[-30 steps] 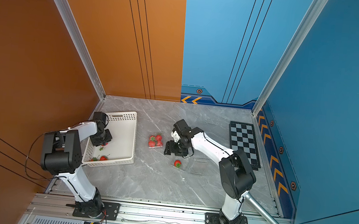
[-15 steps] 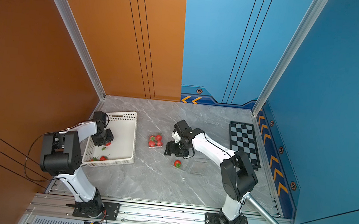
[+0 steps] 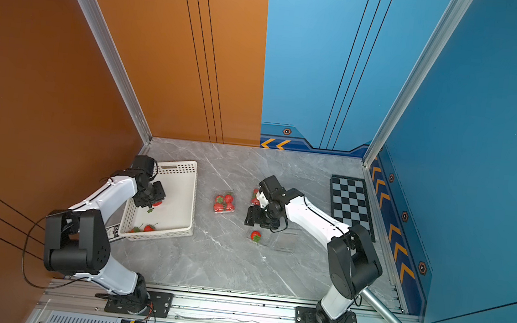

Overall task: Pack strawberries into containers
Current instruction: Pick up the strawberry from the basket, then place the strawberry in the packing box.

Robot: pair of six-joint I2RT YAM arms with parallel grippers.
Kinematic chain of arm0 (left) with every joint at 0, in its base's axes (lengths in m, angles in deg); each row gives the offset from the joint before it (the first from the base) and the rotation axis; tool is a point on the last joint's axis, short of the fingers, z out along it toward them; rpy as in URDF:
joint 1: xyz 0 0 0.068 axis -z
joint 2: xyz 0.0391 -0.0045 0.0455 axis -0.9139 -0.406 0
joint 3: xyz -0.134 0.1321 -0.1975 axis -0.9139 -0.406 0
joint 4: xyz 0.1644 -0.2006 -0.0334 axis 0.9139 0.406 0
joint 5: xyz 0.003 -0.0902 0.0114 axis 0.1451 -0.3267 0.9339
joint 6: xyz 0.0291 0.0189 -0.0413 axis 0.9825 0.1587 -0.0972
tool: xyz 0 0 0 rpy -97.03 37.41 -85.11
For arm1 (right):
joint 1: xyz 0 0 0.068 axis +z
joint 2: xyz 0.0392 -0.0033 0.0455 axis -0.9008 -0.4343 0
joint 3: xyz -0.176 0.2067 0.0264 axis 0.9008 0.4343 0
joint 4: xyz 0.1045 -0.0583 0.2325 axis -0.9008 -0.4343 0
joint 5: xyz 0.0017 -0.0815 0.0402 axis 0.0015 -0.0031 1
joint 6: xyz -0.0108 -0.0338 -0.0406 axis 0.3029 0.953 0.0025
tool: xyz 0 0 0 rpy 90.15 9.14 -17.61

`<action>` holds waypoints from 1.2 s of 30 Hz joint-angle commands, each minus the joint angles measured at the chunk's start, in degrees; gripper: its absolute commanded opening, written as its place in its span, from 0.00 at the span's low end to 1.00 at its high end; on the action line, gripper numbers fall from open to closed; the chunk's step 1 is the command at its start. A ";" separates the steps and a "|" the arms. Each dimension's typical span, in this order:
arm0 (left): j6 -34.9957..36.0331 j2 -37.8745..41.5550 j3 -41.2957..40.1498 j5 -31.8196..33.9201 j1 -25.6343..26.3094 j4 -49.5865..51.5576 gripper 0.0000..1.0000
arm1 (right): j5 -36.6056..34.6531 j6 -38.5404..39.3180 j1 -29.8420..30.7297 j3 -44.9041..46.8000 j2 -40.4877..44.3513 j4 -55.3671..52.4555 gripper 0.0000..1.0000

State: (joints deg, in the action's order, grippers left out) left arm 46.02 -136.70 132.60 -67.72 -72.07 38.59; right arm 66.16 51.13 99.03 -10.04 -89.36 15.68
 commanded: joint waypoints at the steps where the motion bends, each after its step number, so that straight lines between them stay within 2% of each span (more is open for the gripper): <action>1: -0.53 3.45 1.44 1.12 2.64 4.65 0.27 | -2.30 -1.22 -1.03 2.69 3.34 -0.32 0.72; 10: -4.35 9.13 1.83 1.45 14.01 8.65 0.28 | -2.95 -2.26 -4.38 10.40 11.51 -0.33 0.72; 18: -10.21 9.04 6.28 4.48 29.03 10.63 0.30 | -3.58 -2.79 -6.12 16.84 17.58 -0.75 0.72; 22: -12.48 3.11 11.92 6.92 40.00 10.58 0.30 | -3.63 -2.50 -8.55 19.65 20.68 -1.73 0.72; 26: -13.58 -6.96 19.24 6.61 48.96 9.91 0.29 | -3.48 -1.57 -12.53 21.87 25.02 -3.51 0.72; 32: -12.65 -21.95 31.66 3.89 56.45 10.04 0.28 | -2.24 0.00 -17.62 24.33 29.69 -5.95 0.72; 36: -12.20 -27.38 36.87 2.32 58.46 10.03 0.27 | -1.71 0.65 -18.50 24.96 30.31 -6.65 0.72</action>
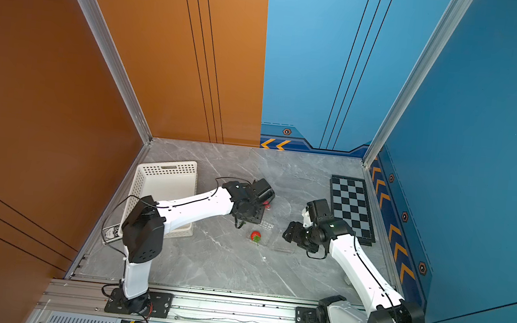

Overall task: Pack strawberries into containers
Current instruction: Place the strawberry in the packing box.

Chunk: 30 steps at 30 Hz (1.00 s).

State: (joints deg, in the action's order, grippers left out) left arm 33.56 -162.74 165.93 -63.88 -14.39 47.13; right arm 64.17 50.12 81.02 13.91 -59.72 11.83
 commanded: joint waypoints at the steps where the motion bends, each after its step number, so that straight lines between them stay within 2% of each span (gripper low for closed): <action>1: 0.24 -2.48 4.38 -2.00 1.25 1.49 0.27 | 0.30 1.74 -0.65 1.09 0.68 -2.80 0.72; 14: -0.01 -10.61 8.61 -5.12 3.73 1.37 0.29 | 0.49 2.34 -1.10 1.13 -0.16 -2.80 0.72; 20: -0.10 -11.90 9.29 -5.43 3.88 1.36 0.36 | 0.43 2.31 -1.26 1.17 0.15 -3.04 0.72; 30: -0.08 -12.26 9.59 -5.34 3.99 1.36 0.56 | 0.63 2.27 -1.00 0.67 0.24 -3.55 0.73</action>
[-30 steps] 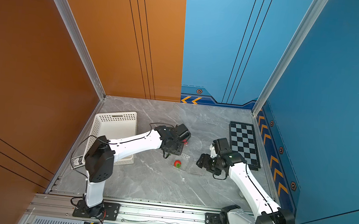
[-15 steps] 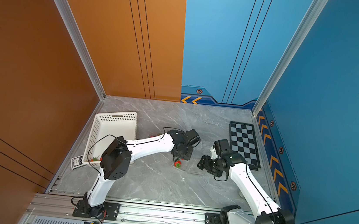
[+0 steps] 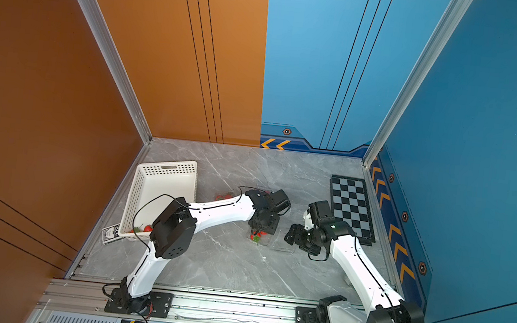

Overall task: Pack strawberries into containers
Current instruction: Place the strawberry in the packing box, then pick up the strawberry from the basket.

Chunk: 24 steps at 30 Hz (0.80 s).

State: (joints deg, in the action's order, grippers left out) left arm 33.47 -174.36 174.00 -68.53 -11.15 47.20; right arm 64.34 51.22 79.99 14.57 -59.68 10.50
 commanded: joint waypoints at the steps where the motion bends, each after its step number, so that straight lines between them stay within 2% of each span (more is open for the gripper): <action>1: 0.01 -0.59 1.53 -0.67 0.77 1.30 0.56 | 0.39 1.13 0.19 -0.08 0.19 -2.25 0.73; 8: 0.64 3.34 0.21 1.63 0.46 1.29 0.58 | -0.58 0.52 2.93 -2.66 -0.07 -3.12 0.73; 17: 1.45 17.32 -9.43 8.28 -3.34 1.43 0.59 | -5.59 -1.15 9.82 -9.54 -4.11 -4.68 0.73; 20: 1.00 24.25 -15.73 9.89 -6.68 1.41 0.59 | -6.99 -1.81 12.41 -11.37 -6.54 -4.72 0.73; 24: -0.91 37.74 -28.40 11.31 -14.41 1.52 0.60 | -8.65 -2.64 16.11 -14.93 -10.94 -4.76 0.72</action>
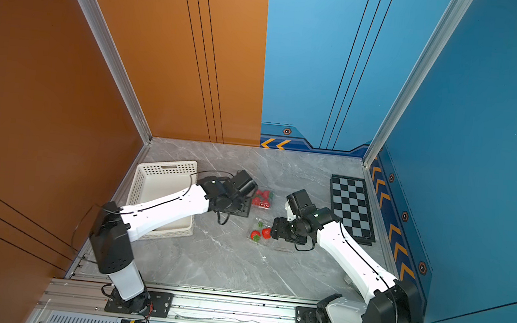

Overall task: Pack strawberries into containers
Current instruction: Pick up the strawberry from the basket.

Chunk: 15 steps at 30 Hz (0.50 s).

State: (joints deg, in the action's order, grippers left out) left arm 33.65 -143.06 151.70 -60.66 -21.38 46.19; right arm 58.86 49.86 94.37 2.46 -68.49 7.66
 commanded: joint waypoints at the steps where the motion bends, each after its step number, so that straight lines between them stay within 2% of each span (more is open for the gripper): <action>1: -1.37 10.15 -9.32 3.28 -7.08 2.55 0.61 | -3.63 -1.53 2.57 -3.86 -3.21 -1.88 0.73; 4: -0.36 19.65 -16.99 1.06 -16.03 3.66 0.65 | -4.40 -2.12 4.79 -7.17 -6.18 -1.88 0.72; 7: 2.95 25.40 -20.24 -0.15 -26.01 8.24 0.67 | -5.06 -2.75 7.09 -10.46 -9.38 -1.88 0.72; 12: 10.82 27.68 -22.49 -8.55 -43.03 12.99 0.68 | -5.73 -3.23 11.50 -14.75 -14.21 -1.79 0.72; 15: 13.86 26.16 -22.49 -10.44 -49.01 15.23 0.68 | -6.51 -2.91 12.70 -16.08 -16.16 -1.66 0.72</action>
State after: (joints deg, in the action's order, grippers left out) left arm 42.21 -115.96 129.94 -66.15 -67.46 56.57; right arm 54.70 47.52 106.04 -11.79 -83.35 7.24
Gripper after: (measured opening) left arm 0.678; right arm 0.720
